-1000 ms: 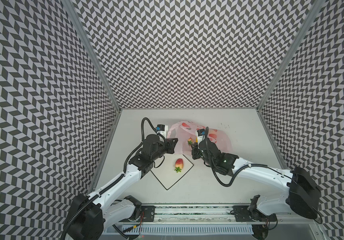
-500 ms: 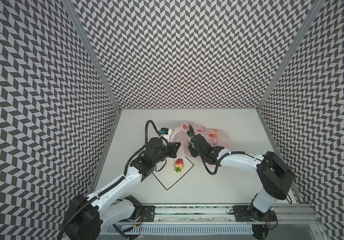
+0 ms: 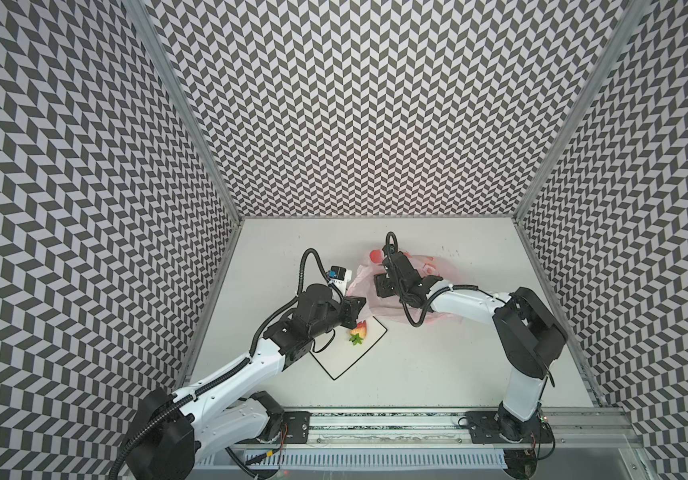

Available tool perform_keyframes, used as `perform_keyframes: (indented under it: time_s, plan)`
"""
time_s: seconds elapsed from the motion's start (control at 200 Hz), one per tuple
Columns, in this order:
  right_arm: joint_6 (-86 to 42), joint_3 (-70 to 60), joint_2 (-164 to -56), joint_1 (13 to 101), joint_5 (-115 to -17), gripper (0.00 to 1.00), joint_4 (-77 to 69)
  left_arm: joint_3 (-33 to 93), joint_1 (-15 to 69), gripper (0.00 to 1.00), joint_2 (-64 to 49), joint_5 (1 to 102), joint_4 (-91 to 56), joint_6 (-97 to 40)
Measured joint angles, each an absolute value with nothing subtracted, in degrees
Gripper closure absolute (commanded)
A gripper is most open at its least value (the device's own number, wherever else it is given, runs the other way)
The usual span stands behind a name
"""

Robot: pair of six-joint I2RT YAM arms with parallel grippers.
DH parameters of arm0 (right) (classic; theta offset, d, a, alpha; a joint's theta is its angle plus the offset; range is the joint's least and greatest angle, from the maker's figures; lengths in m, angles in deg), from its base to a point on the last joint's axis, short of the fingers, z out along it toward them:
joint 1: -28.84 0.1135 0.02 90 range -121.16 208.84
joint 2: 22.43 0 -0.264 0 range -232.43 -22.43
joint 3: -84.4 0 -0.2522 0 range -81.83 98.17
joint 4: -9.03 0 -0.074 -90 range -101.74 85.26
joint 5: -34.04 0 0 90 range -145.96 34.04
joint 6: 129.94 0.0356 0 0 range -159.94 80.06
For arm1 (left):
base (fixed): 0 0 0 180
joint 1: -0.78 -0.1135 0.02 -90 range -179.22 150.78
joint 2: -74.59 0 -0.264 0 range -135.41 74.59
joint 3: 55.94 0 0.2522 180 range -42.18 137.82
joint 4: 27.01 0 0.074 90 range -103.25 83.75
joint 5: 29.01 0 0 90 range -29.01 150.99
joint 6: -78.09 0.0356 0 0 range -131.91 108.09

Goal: Take the fake fruits out of the plastic bag
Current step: 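Move the right gripper back into the bag toward the remaining fruits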

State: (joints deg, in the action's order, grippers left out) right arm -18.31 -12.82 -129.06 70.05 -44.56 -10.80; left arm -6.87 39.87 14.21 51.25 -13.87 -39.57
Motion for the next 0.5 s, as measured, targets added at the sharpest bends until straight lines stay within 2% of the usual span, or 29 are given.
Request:
perform_keyframes:
  time_s: [0.23,0.501]
  plan:
    - [-10.20,-10.75,-133.80,69.66,-46.35,0.38,-8.66,-6.87,40.57,1.00,14.21,51.28,-13.52,-38.93]
    - [-6.75,-8.62,-139.62,69.46,-45.44,0.37,-7.28,-7.18,40.94,1.00,14.23,51.38,-13.50,-38.98]
